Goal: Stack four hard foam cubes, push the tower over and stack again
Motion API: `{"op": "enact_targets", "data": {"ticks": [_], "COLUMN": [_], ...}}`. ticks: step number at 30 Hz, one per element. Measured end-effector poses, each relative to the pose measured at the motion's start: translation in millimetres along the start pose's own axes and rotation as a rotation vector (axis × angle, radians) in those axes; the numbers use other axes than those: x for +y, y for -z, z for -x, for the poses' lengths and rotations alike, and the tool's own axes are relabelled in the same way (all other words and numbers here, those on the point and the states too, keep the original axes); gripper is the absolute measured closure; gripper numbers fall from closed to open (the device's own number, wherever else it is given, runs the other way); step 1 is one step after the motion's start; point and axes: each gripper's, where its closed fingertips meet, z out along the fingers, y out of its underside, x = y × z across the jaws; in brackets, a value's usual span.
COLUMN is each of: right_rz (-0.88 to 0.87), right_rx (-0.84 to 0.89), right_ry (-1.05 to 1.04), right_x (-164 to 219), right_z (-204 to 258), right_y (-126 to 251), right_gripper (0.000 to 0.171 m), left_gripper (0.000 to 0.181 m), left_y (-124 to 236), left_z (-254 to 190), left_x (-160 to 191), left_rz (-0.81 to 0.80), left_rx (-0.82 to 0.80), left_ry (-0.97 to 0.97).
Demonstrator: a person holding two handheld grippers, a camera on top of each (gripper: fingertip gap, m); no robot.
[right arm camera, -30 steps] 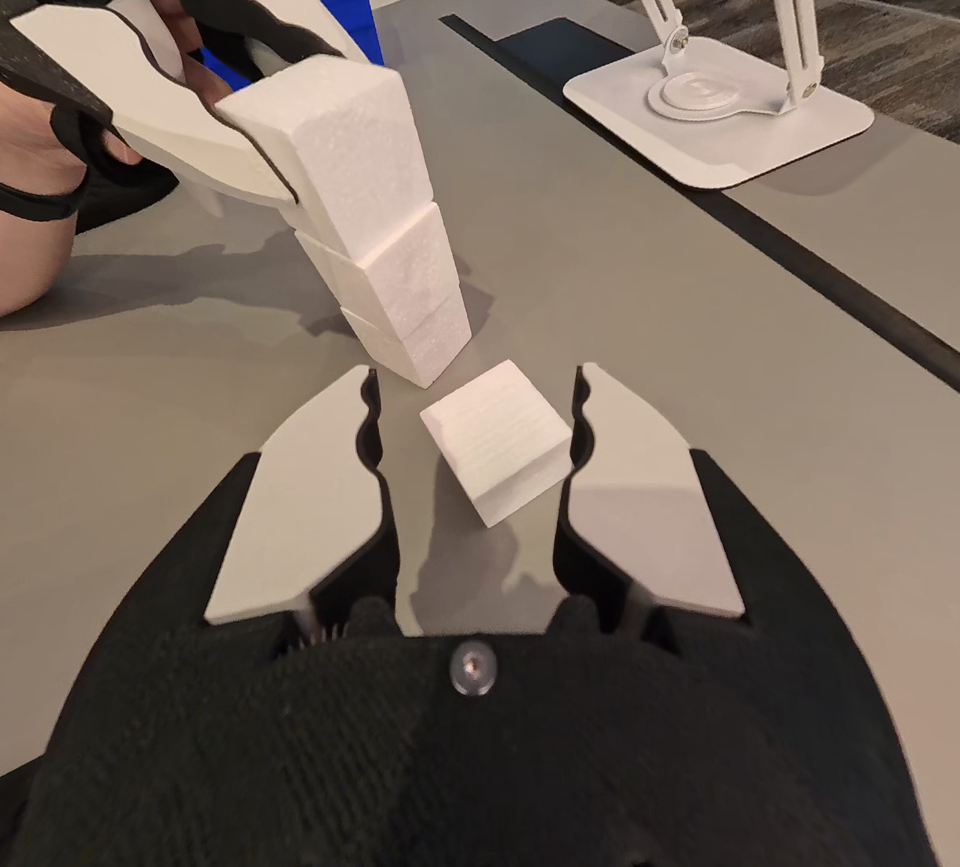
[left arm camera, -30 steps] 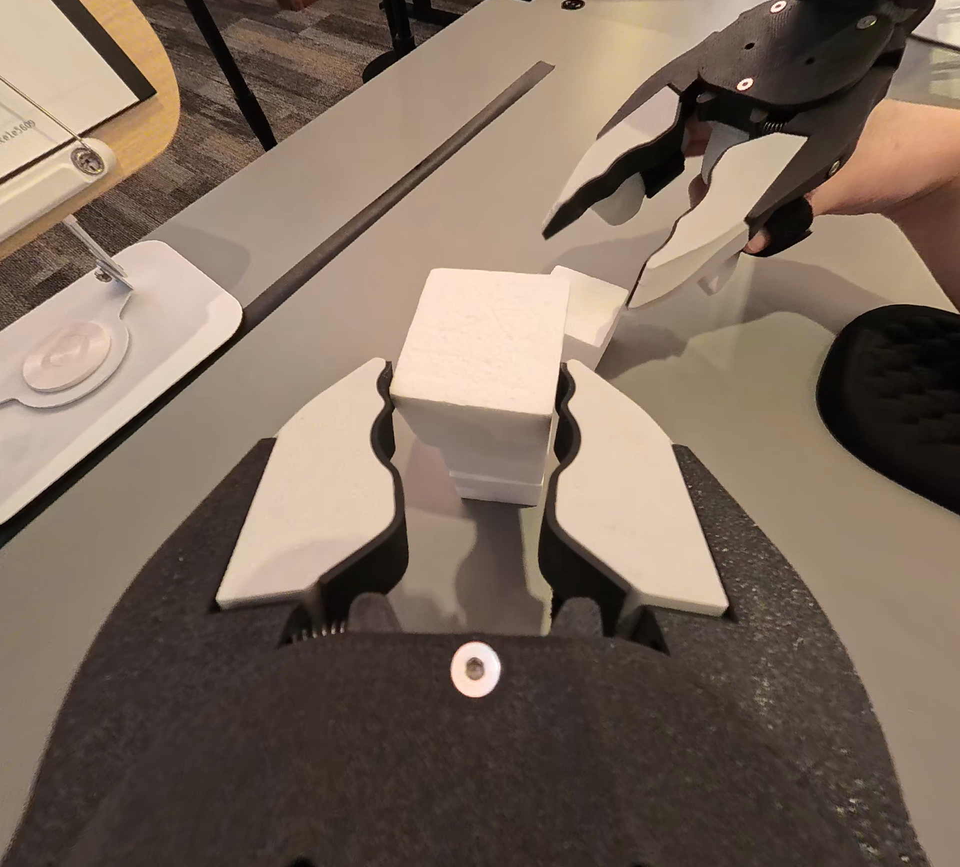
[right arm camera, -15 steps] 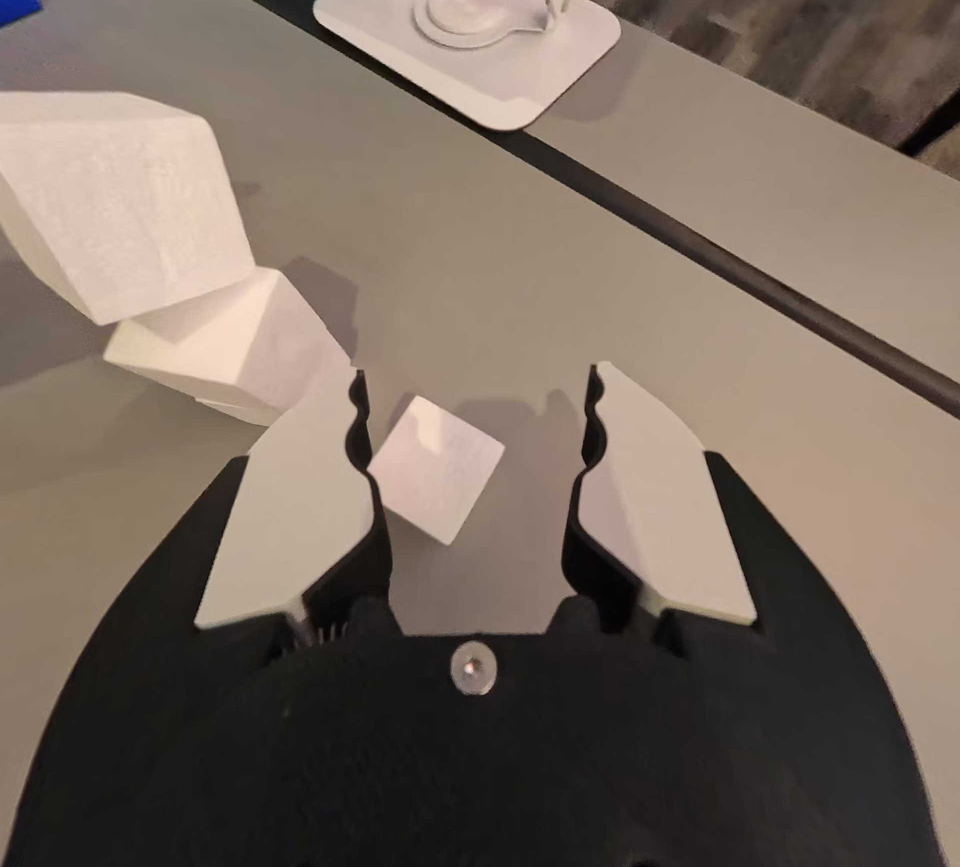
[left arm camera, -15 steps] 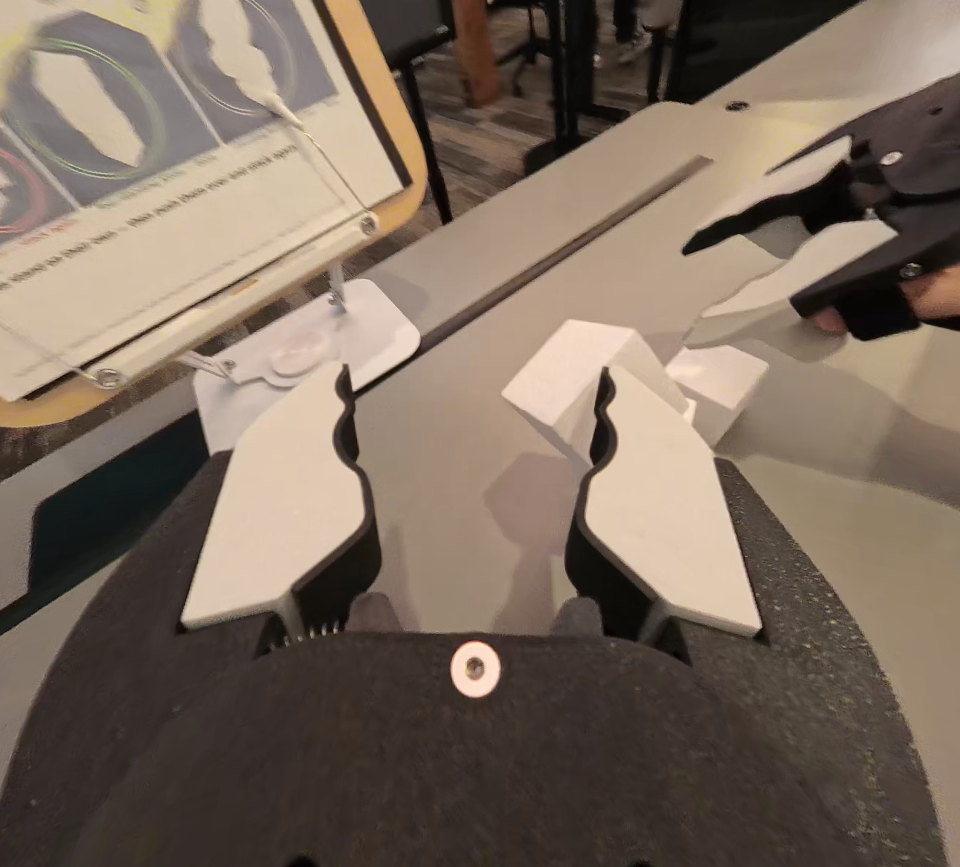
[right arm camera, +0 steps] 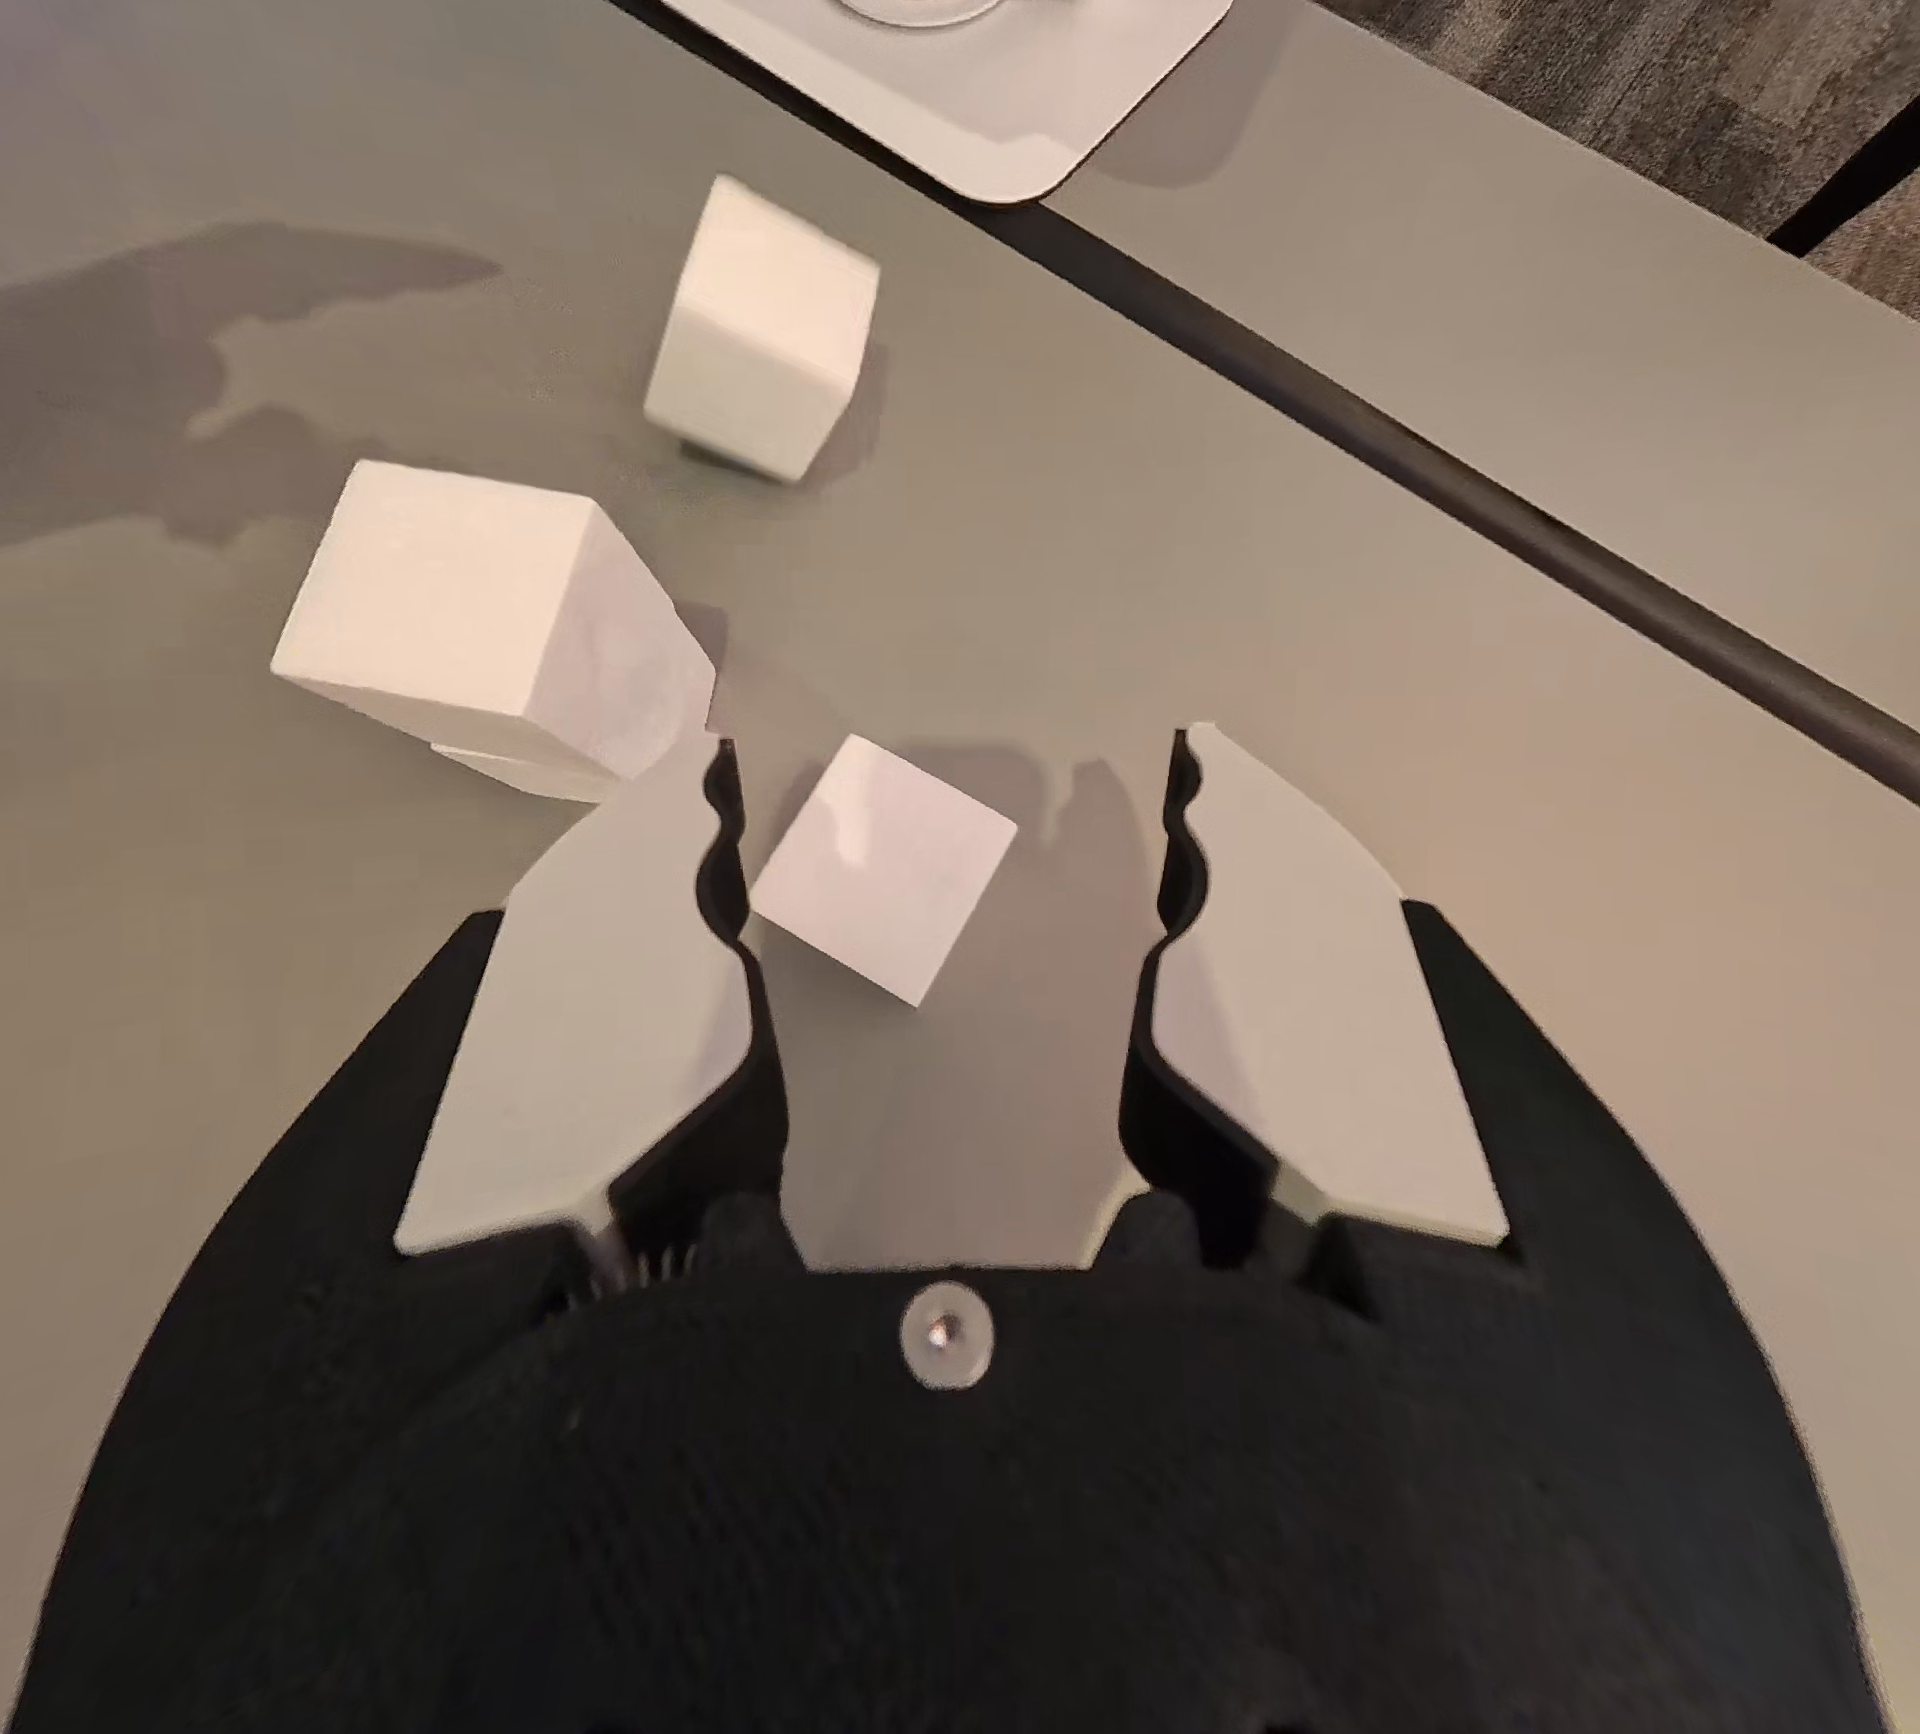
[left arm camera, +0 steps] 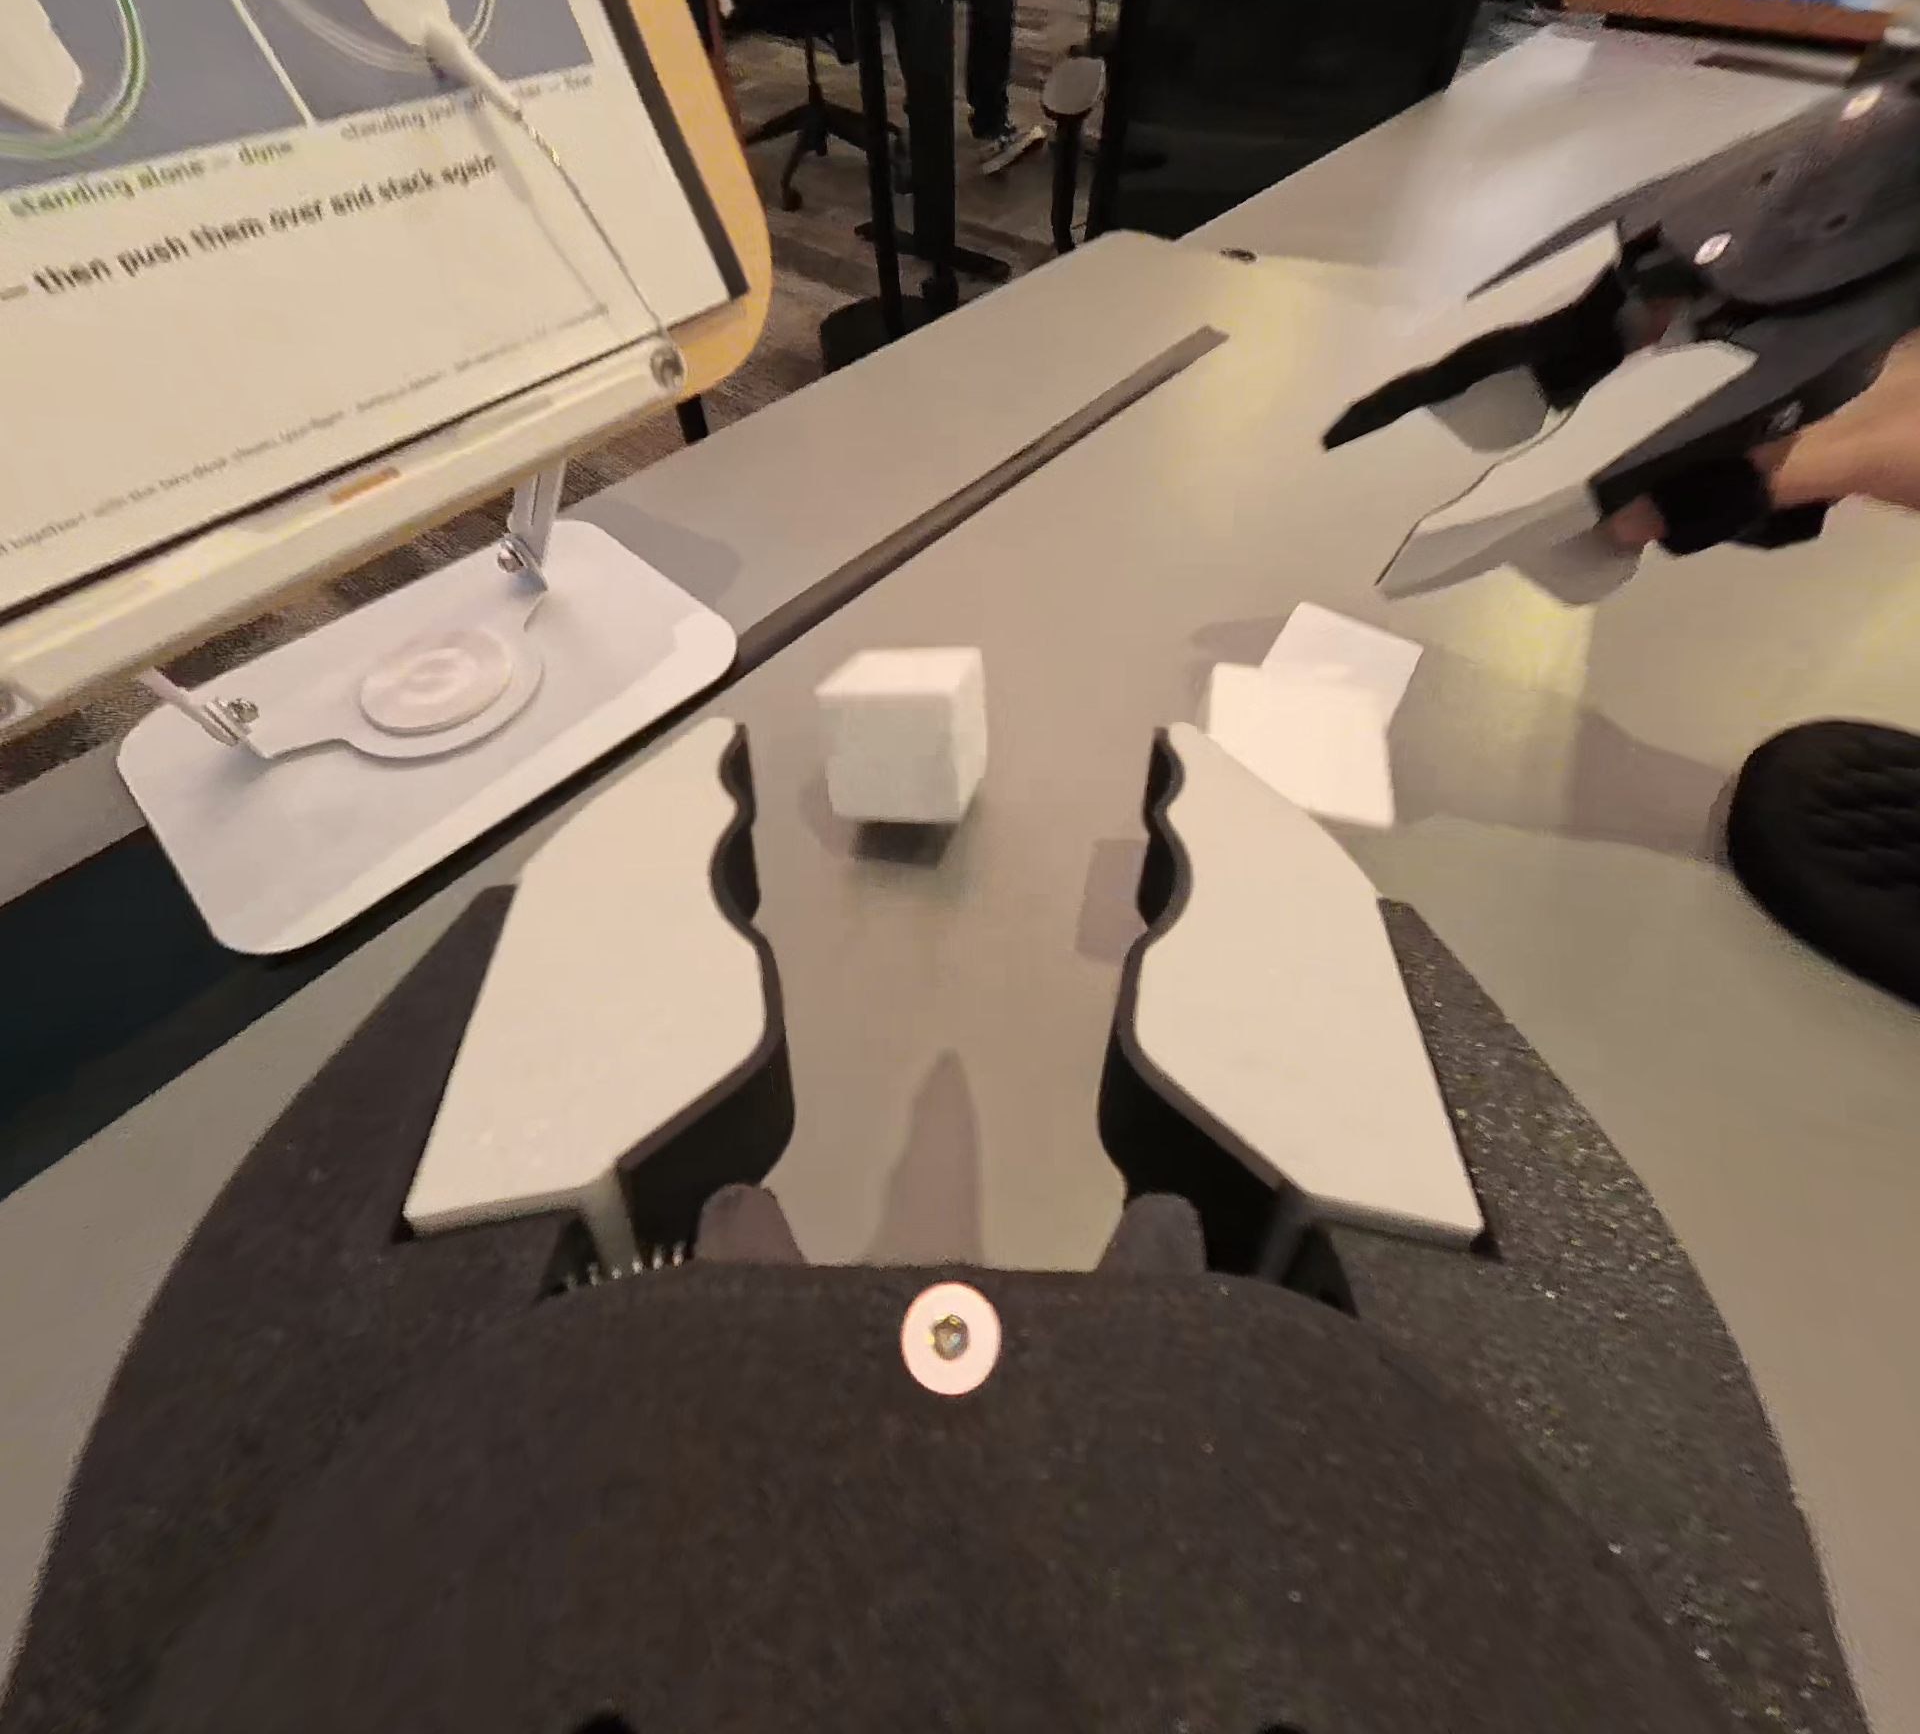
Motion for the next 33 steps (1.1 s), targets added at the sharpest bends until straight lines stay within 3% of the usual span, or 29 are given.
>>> {"op": "enact_targets", "data": {"ticks": [6,12,15,21,29,33], "right_rz": [0.034,0.033,0.027,0.016,0.046,0.064], "right_rx": [0.027,0.019,0.014,0.012,0.016,0.016], "right_ry": [0.02,0.008,-0.001,-0.022,-0.012,-0.009], "right_x": [9,12,13,15,21,25], "right_z": [-11,-18,-22,-30,-33,-34], "right_y": [-1,0,2,4,1,-2], "right_gripper": [0.093,0.093,0.093,0.093,0.093,0.092], "left_gripper": [0.109,0.102,0.104,0.105,0.104,0.102], "left_y": [-16,-58,-86,-123,-140,-143], "left_z": [30,31,29,35,59,53], "left_x": [42,69,82,84,78,83], "left_rz": [0.06,0.072,0.109,0.146,0.159,0.188], "left_rx": [-0.007,-0.035,-0.005,0.047,0.074,0.205], "left_ry": [0.052,-0.198,-0.229,-0.209,-0.187,-0.172]}}
